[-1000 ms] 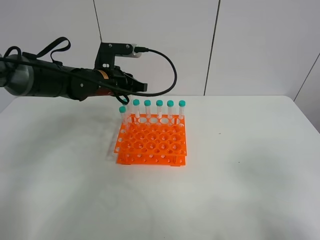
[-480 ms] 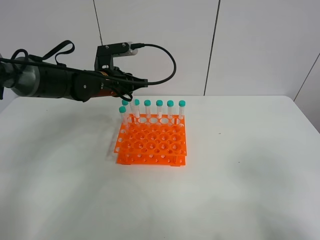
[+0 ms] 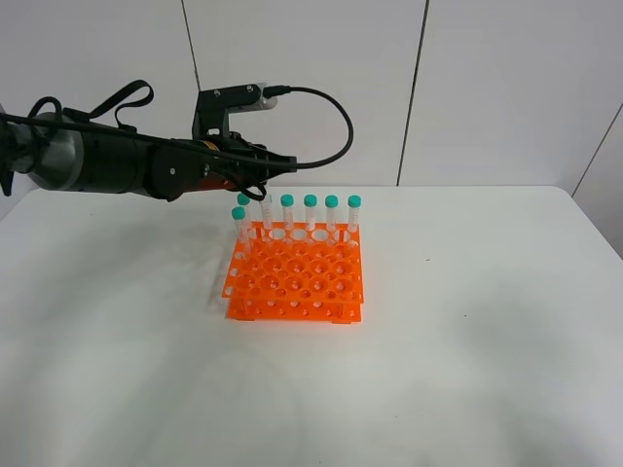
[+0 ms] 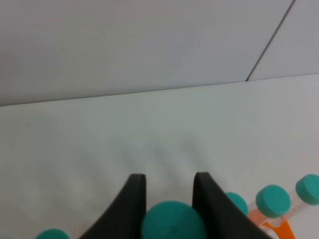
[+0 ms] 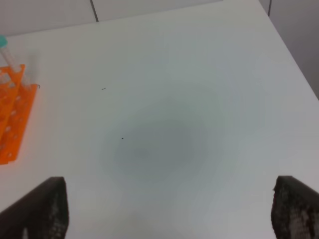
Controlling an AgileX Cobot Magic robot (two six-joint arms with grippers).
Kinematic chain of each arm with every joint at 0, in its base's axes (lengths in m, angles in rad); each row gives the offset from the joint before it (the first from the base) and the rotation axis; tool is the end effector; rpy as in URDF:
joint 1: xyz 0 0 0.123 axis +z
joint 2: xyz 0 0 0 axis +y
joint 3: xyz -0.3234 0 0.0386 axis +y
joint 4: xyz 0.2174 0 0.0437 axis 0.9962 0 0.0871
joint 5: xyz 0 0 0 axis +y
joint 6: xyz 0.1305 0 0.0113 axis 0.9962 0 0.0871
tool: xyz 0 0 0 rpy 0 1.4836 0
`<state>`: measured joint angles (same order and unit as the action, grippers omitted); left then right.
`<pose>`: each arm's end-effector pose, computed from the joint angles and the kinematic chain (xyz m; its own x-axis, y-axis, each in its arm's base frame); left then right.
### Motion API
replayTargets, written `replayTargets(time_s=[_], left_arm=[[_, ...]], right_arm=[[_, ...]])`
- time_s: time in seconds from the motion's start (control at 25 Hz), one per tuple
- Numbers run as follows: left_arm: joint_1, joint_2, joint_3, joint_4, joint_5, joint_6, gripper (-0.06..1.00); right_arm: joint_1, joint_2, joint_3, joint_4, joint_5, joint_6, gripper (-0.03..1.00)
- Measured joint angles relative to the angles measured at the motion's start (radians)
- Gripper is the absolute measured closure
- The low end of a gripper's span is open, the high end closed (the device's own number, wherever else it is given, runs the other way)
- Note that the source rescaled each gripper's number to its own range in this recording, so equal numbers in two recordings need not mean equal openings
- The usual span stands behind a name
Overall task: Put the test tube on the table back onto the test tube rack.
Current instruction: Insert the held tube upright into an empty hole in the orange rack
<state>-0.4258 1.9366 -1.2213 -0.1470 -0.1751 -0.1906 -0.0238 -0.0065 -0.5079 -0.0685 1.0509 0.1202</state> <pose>0.4222 -0.1878 0.2440 -0.5068 -0.1314 -0.8520 0.2385 0.9284 -0.2851 -0.0383 -0.0069 0.2477 -0.4250 0.0960 -0.9001 0.1143 0.9921 0.0519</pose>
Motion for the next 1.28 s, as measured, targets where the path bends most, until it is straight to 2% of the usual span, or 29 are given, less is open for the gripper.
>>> replayTargets(time_s=[0.4,0.64,1.28], left_arm=[[0.000,0.007,0.001,0.000,-0.003,0.020,0.94],[0.000,0.072,0.003,0.001,-0.047,0.020,0.94],[0.000,0.082,0.003,0.023,-0.080,0.037,0.94]], right_arm=[[0.000,0.000,0.000,0.000,0.000,0.000,0.11],[0.000,0.000,0.000,0.000,0.000,0.000,0.11],[0.000,0.000,0.000,0.003,0.000,0.000,0.11]])
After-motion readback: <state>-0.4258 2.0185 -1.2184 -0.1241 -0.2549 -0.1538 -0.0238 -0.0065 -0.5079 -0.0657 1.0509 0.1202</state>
